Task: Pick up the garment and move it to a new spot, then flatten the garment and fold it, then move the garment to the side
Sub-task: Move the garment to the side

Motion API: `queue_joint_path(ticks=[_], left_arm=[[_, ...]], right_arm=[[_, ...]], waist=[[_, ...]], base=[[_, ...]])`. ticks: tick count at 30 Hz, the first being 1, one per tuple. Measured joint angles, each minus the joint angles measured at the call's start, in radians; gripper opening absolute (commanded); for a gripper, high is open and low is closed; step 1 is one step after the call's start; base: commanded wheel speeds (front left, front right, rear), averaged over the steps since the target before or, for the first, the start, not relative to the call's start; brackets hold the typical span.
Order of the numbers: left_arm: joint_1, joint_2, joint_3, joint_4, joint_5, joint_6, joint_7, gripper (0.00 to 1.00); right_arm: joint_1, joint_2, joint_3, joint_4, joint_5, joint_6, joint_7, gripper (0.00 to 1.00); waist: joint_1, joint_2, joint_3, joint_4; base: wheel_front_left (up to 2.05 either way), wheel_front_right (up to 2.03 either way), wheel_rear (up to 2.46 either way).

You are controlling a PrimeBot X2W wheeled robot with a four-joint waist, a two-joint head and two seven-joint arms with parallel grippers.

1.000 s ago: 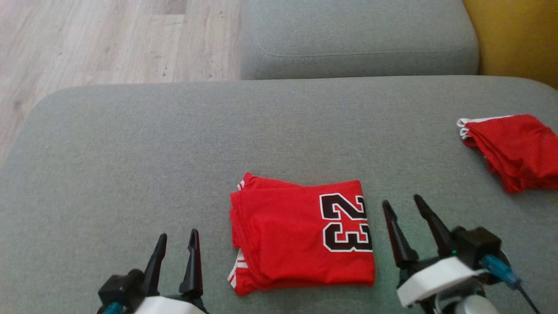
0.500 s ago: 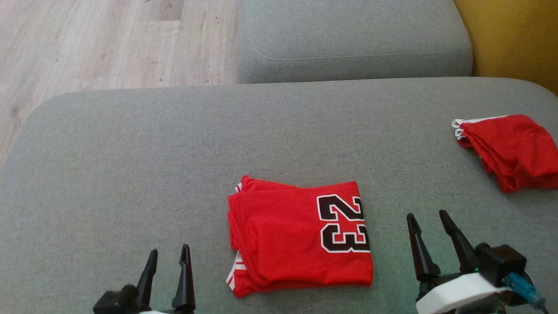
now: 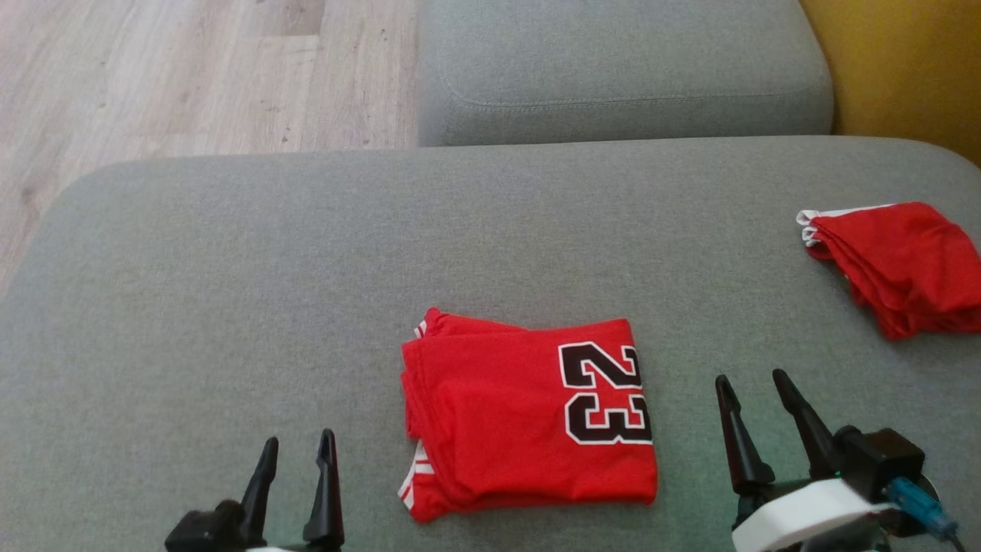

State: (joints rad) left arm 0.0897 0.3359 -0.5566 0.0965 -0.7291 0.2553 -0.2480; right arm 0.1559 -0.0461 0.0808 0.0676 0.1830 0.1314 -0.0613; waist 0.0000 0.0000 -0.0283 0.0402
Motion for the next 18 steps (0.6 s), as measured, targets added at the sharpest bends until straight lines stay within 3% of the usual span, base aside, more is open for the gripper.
queue_joint_path(ticks=[7,18], left_arm=[[-0.001,0.000,0.001,-0.004,0.008,0.000,0.000,1.00],[-0.011,0.001,0.012,-0.006,0.009,0.006,0.000,1.00]], right_arm=[[-0.011,0.000,0.021,0.022,-0.048,0.000,0.057,1.00],[-0.195,0.000,0.018,0.215,-0.058,0.000,0.342,1.00]], waist=[[0.0000,0.0000,0.007,0.009],[0.0000,0.0000,0.046,0.068]], base=[[0.00,0.00,0.00],[0.00,0.00,0.00]])
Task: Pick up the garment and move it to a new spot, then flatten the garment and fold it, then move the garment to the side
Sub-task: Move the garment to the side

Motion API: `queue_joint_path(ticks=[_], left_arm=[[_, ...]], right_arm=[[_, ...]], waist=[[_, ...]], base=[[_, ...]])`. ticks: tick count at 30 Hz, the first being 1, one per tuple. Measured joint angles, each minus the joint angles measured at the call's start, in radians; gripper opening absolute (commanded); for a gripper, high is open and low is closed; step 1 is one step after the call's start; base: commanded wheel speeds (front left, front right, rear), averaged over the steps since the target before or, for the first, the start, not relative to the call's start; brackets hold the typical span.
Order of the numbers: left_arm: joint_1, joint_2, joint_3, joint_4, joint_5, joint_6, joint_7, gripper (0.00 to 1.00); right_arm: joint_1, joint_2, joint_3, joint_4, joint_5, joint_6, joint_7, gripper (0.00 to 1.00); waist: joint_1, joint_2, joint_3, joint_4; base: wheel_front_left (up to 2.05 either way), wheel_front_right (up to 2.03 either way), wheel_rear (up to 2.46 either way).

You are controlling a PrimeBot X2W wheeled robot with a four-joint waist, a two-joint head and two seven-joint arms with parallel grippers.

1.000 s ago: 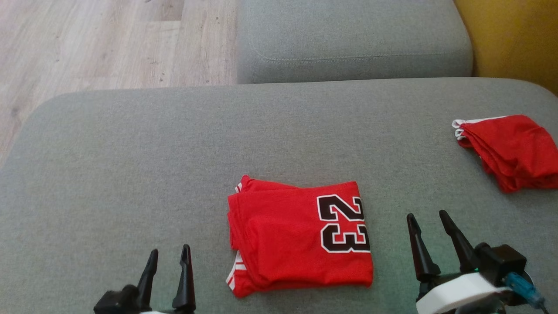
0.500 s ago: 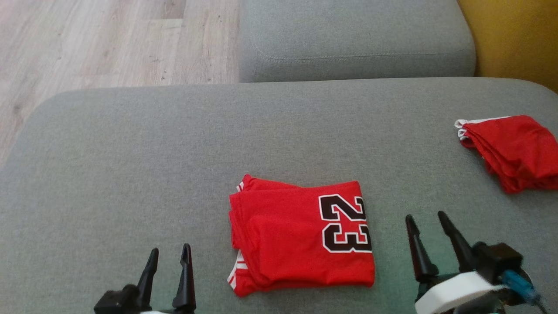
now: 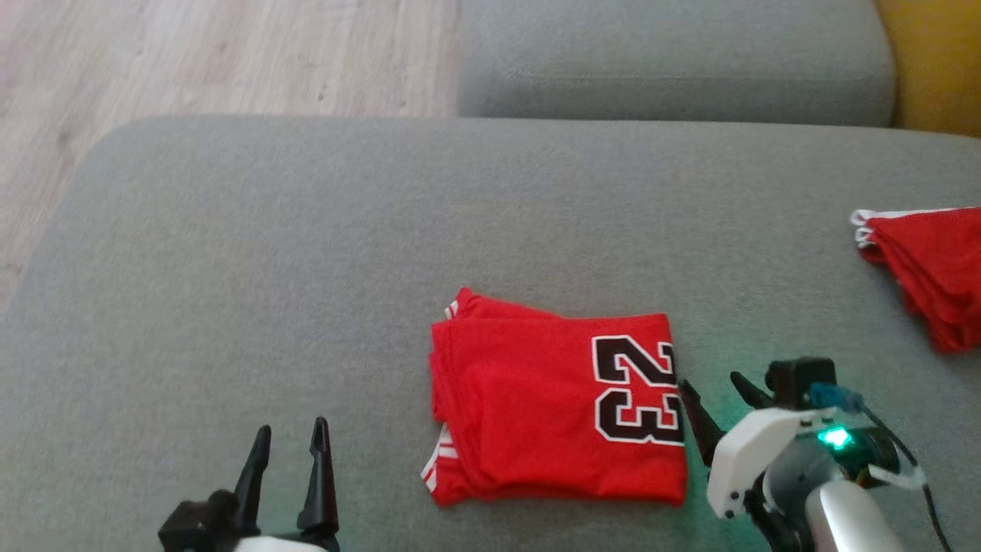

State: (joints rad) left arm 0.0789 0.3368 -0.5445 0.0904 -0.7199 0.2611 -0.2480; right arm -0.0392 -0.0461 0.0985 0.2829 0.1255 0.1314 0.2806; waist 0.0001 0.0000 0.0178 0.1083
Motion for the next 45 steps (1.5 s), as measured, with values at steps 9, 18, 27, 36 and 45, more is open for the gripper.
queue_joint_path(ticks=[9,18,27,36,45], left_arm=[[-0.014,-0.002,0.032,0.001,0.003,0.004,-0.001,1.00],[-0.019,-0.027,0.054,0.001,0.042,-0.015,-0.001,1.00],[-0.075,-0.041,0.052,0.003,0.077,-0.033,-0.001,1.00],[-0.136,-0.019,0.047,-0.012,0.106,-0.033,0.023,1.00],[-0.163,-0.011,0.010,-0.032,0.124,-0.033,0.064,1.00]], right_arm=[[-0.099,-0.001,0.032,0.136,0.076,0.000,0.110,1.00],[-0.164,-0.001,0.041,0.143,0.088,0.000,0.077,0.00],[-0.212,-0.039,-0.045,0.034,0.020,0.000,0.072,0.00],[-0.243,-0.066,-0.108,-0.063,0.020,0.000,0.089,0.00],[-0.269,-0.063,-0.106,-0.070,0.020,0.000,0.089,0.00]], waist=[[0.0000,0.0000,0.056,0.070],[0.0000,0.0000,0.099,0.047],[0.0001,0.0000,0.138,-0.099],[0.0000,0.0000,0.183,-0.289],[0.0000,0.0000,0.217,-0.445]], base=[[0.00,0.00,0.00],[0.00,0.00,0.00],[0.00,0.00,0.00],[0.00,0.00,0.00],[0.00,0.00,0.00]])
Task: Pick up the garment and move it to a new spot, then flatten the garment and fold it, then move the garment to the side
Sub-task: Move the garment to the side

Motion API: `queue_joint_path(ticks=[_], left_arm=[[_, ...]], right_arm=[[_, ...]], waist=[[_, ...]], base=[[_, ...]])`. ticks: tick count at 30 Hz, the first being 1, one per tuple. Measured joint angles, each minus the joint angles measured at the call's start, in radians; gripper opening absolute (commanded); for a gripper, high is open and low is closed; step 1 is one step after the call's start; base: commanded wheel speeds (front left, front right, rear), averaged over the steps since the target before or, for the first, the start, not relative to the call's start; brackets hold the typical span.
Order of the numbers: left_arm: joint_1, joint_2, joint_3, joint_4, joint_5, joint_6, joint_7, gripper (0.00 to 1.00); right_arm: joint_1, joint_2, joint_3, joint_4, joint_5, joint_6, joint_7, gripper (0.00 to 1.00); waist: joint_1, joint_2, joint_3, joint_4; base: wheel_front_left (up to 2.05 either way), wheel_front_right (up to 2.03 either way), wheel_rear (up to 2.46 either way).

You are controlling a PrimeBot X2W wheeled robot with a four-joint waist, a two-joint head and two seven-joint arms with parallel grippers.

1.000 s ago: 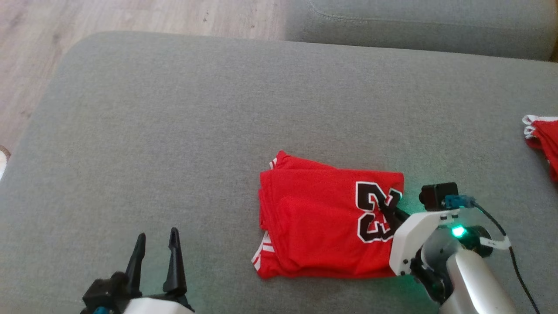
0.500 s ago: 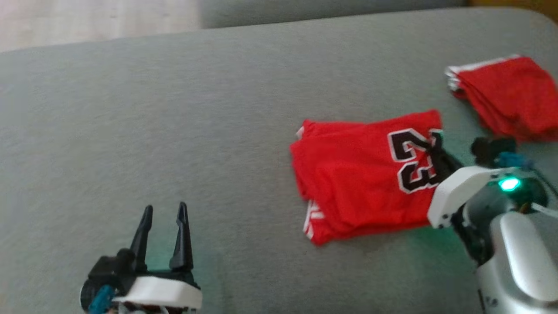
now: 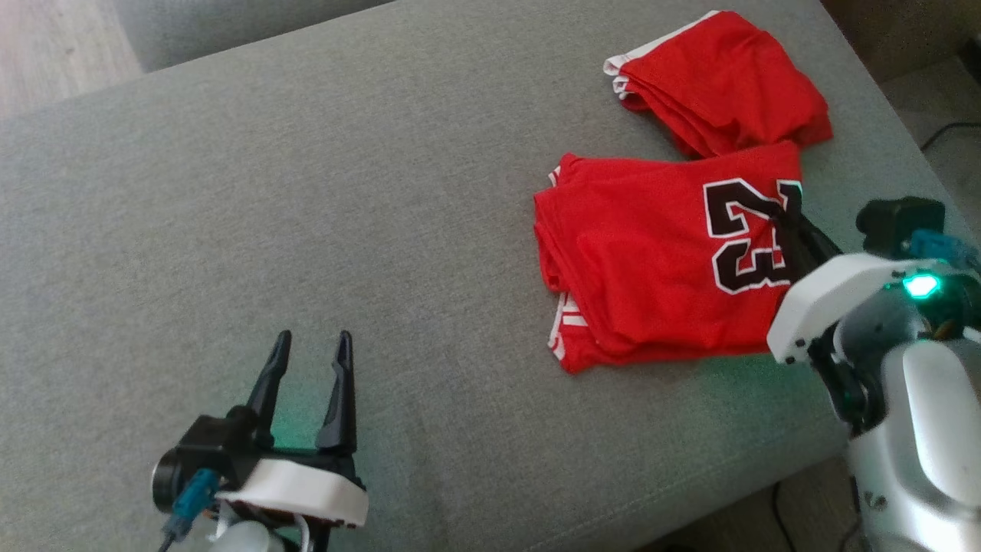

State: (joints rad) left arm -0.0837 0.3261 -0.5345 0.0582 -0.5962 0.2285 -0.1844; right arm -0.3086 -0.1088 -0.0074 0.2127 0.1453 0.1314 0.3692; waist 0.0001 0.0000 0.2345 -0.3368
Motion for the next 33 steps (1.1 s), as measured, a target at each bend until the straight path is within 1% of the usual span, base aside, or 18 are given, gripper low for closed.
queue_joint_path(ticks=[3,7,11,14,18,22,27,28,29,30,33], left_arm=[[0.000,0.001,-0.014,0.000,0.000,-0.001,0.007,1.00],[0.000,0.002,-0.014,0.001,0.000,0.000,0.007,1.00],[0.008,0.002,-0.014,0.001,-0.001,0.001,0.006,1.00],[0.009,0.001,-0.014,0.003,-0.001,0.001,0.000,1.00],[0.009,-0.003,-0.017,0.003,-0.001,0.000,-0.003,1.00],[0.008,-0.008,-0.019,0.002,-0.001,0.000,-0.009,1.00],[0.005,-0.008,-0.021,0.001,-0.001,0.000,-0.011,1.00],[0.004,-0.008,-0.021,0.001,-0.001,0.000,-0.011,1.00],[0.003,-0.007,-0.021,0.001,-0.001,0.000,-0.011,1.00],[0.000,-0.007,-0.021,0.001,-0.001,0.000,-0.011,1.00],[-0.012,-0.006,-0.021,0.001,-0.001,-0.001,-0.011,1.00]], right_arm=[[-0.032,0.001,0.006,0.016,0.000,0.000,-0.001,0.00],[-0.110,0.000,0.036,0.028,-0.011,0.000,0.002,0.00],[-0.200,-0.011,0.049,0.057,-0.006,0.000,0.040,0.00],[-0.262,-0.057,0.072,0.090,-0.006,0.000,0.069,0.00],[-0.331,-0.134,0.070,0.129,-0.006,0.000,0.109,0.00],[-0.385,-0.227,0.044,0.166,-0.007,0.000,0.132,0.00],[-0.409,-0.312,0.000,0.220,-0.044,0.000,0.142,0.00],[-0.410,-0.323,-0.007,0.228,-0.053,0.000,0.140,0.04],[-0.414,-0.330,-0.017,0.238,-0.061,0.000,0.131,0.38],[-0.420,-0.335,-0.027,0.248,-0.070,0.000,0.115,1.00],[-0.431,-0.340,-0.047,0.270,-0.100,0.000,0.064,1.00]], waist=[[0.0000,0.0000,-0.001,0.001],[0.0000,0.0000,-0.010,0.028],[-0.0001,0.0000,-0.018,0.058],[-0.0001,0.0000,-0.020,0.081],[-0.0001,0.0000,-0.018,0.116],[-0.0001,0.0000,-0.005,0.153],[0.0000,0.0000,0.026,0.197],[0.0000,0.0000,0.033,0.204],[0.0000,0.0000,0.040,0.211],[0.0000,0.0000,0.048,0.217],[0.0000,0.0000,0.065,0.230]], base=[[0.00,0.00,0.00],[0.00,0.00,0.00],[0.00,0.00,0.00],[0.00,0.00,0.00],[0.00,0.00,0.00],[0.00,0.00,0.00],[0.00,0.00,0.00],[0.00,0.00,0.00],[0.00,0.00,0.00],[0.00,0.00,0.00],[0.00,0.00,0.00]])
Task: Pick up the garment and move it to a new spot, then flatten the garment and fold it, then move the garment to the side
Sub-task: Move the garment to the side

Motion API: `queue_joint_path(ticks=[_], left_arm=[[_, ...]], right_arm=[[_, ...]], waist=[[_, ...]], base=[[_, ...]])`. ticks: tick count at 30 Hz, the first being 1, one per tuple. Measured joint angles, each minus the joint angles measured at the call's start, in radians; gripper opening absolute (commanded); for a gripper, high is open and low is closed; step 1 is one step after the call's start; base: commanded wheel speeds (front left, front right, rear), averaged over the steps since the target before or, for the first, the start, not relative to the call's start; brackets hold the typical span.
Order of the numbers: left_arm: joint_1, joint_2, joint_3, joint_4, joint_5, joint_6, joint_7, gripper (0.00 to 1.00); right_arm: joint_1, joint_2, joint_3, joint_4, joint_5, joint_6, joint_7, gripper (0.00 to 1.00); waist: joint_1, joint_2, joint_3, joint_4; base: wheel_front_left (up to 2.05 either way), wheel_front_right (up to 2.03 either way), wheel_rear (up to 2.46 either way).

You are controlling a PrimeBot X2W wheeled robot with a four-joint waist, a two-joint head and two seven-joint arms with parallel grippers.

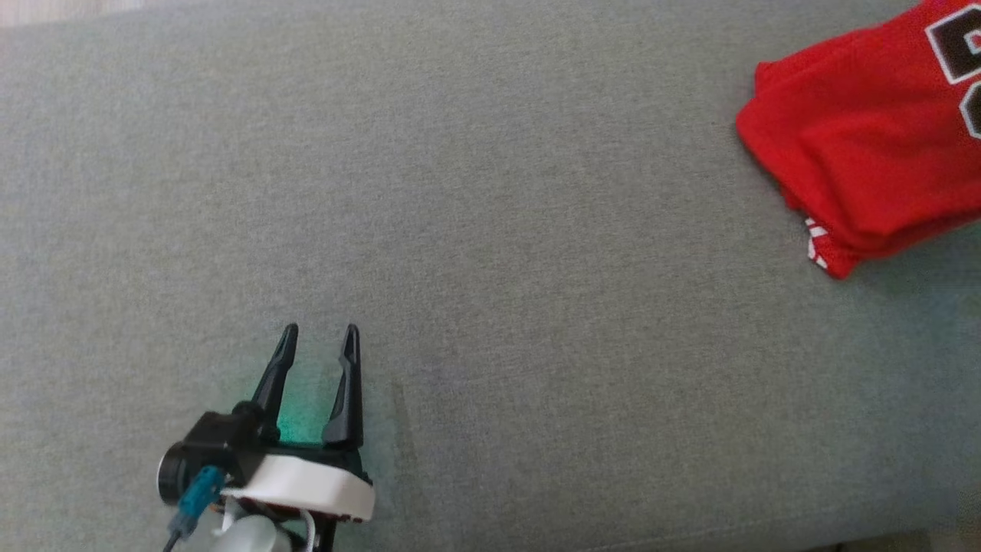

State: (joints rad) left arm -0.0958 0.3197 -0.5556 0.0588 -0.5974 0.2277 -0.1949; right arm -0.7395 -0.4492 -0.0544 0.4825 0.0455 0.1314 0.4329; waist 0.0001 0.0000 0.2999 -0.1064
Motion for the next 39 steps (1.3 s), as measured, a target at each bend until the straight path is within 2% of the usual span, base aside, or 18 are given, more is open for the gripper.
queue_joint_path(ticks=[11,16,20,31,35,39], left_arm=[[-0.008,0.013,0.004,-0.012,0.000,0.010,0.000,1.00],[-0.023,0.016,0.008,-0.013,0.000,0.010,0.000,1.00],[-0.027,0.016,0.020,-0.012,0.000,0.017,-0.001,1.00],[0.040,0.015,0.086,0.016,-0.057,0.054,-0.028,1.00],[0.102,0.015,0.100,0.049,-0.067,0.066,-0.028,1.00],[0.143,0.019,0.083,0.071,-0.054,0.072,-0.035,1.00]], right_arm=[[-0.006,0.070,-0.013,0.030,-0.025,0.000,-0.095,1.00],[-0.005,0.109,0.009,-0.007,-0.025,0.000,-0.165,1.00],[0.017,0.170,0.015,-0.056,-0.025,0.000,-0.234,1.00],[0.307,0.350,0.025,-0.127,-0.015,0.000,-0.351,1.00],[0.421,0.386,0.031,-0.149,-0.010,0.000,-0.392,1.00],[0.535,0.394,0.057,-0.173,0.035,0.000,-0.437,1.00]], waist=[[0.0000,0.0000,0.009,-0.023],[-0.0001,0.0000,-0.022,-0.029],[-0.0001,0.0000,-0.061,-0.023],[-0.0002,0.0000,-0.199,0.046],[-0.0003,0.0001,-0.248,0.078],[-0.0004,0.0001,-0.287,0.107]], base=[[0.00,0.00,0.00],[0.00,0.00,0.00],[0.00,0.00,0.00],[0.00,0.00,0.00],[0.00,0.00,0.00],[0.00,0.00,0.00]])
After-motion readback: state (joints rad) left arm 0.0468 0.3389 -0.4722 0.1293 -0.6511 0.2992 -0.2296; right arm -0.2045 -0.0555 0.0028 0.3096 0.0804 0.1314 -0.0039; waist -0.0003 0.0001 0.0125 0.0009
